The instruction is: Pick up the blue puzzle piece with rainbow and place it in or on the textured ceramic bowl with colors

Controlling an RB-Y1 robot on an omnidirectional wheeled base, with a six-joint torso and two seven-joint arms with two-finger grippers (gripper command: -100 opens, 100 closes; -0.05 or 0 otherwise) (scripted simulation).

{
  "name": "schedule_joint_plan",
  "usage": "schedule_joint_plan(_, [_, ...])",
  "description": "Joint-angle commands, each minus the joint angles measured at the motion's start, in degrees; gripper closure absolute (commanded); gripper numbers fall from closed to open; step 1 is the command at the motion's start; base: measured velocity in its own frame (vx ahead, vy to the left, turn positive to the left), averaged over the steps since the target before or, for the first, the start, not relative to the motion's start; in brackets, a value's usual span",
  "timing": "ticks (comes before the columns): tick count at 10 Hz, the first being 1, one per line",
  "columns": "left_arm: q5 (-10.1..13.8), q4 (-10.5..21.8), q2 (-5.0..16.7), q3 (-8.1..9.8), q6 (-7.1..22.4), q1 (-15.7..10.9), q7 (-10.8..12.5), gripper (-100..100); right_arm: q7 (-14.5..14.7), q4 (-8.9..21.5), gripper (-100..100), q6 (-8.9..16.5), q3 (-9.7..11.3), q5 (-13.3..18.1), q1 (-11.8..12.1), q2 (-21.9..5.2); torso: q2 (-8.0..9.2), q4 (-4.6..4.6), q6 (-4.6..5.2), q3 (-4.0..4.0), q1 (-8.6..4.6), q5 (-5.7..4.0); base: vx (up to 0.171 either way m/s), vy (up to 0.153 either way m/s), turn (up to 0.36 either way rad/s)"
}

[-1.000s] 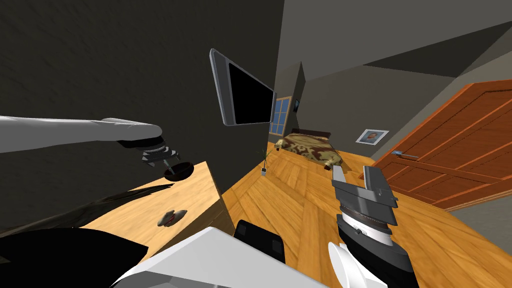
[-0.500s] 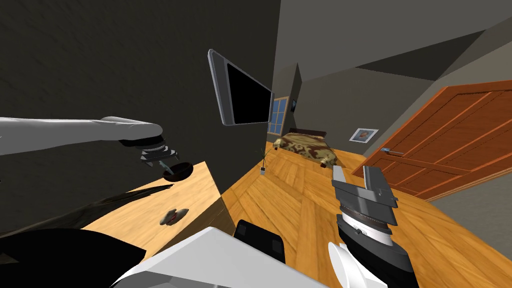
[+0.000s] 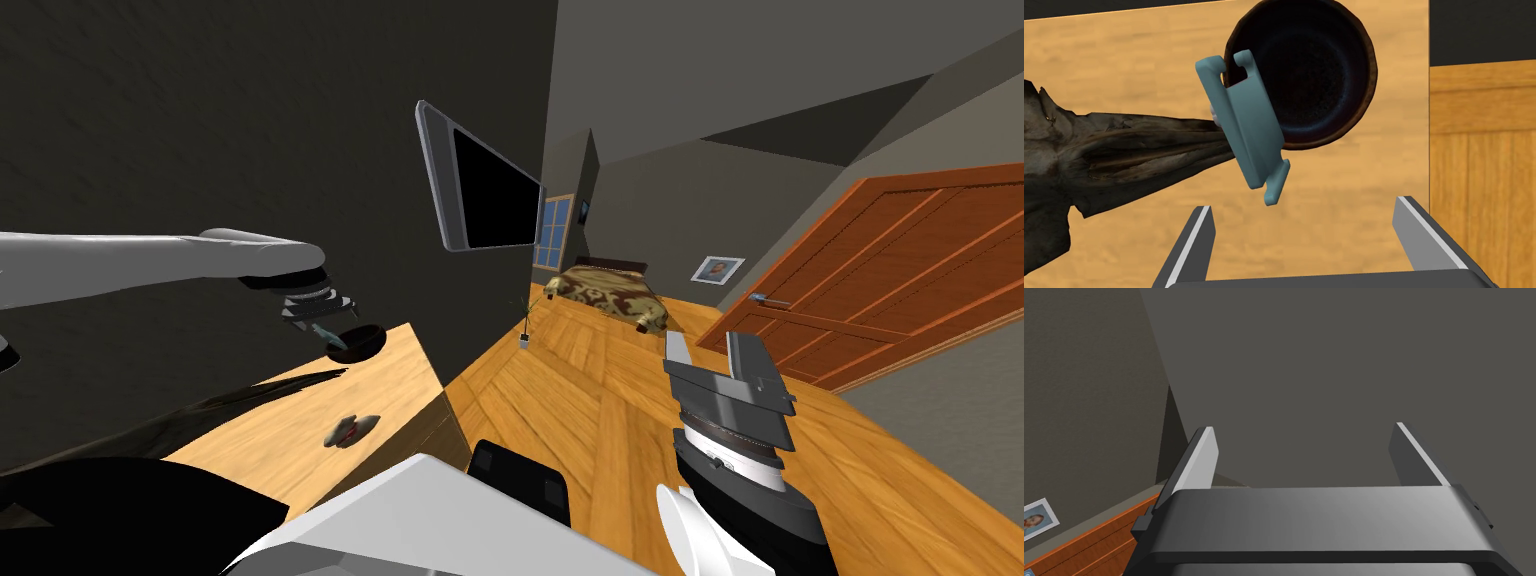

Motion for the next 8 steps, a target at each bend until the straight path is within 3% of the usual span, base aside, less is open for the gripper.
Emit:
schedule_joint_plan(1, [-1.42,0.33,-0.86,1.68,-0.82,-0.33,0.08,-100,0.00,0.00,0,0.00,0.00,0.00,0.00,0.00,0.00,0.00,0.00,0.00,0.00,0.00,-0.009,0.002,0.012])
schedule_joint_plan(2, [-3.65,1.29,-1.88,3.97,-3.17,1.47,1.06,-100,0.00,0.00,0,0.00,0.00,0.00,0.00,0.00,-0.05,-0.02,0.01,-0.03,-0.03,0.00,-0.040,0.005,-0.114])
schedule_joint_plan(3, [-3.65,1.29,-1.88,6.13,-3.17,1.47,1.06,-100,0.00,0.00,0,0.00,0.00,0.00,-0.01,0.00,0.00,-0.02,0.05,-0.01,-0.02,0.01,-0.055,0.014,-0.081])
schedule_joint_plan(4, [-5.88,2.25,-2.90,7.70,-5.52,3.26,2.04,-100,0.00,0.00,0,0.00,0.00,0.00,0.00,0.00,0.05,0.01,0.01,0.03,0.00,0.00,-0.075,0.029,-0.095])
schedule_joint_plan(6, [-5.88,2.25,-2.90,10.57,-5.52,3.26,2.04,-100,0.00,0.00,0,0.00,0.00,0.00,0.00,0.00,0.13,0.03,0.00,0.08,0.06,0.02,-0.045,0.016,-0.026])
schedule_joint_plan(7, [-8.11,3.22,-3.92,12.56,-7.87,5.06,3.03,-100,0.00,0.00,0,0.00,0.00,0.00,0.00,0.00,0.03,0.01,-0.01,0.02,0.00,0.00,-0.046,0.002,-0.098])
schedule_joint_plan(8, [-8.11,3.22,-3.92,15.02,-7.87,4.27,3.03,-100,0.00,0.00,0,0.00,0.00,0.00,-0.01,0.00,0.05,0.00,0.03,0.02,0.00,0.02,-0.048,0.010,-0.069])
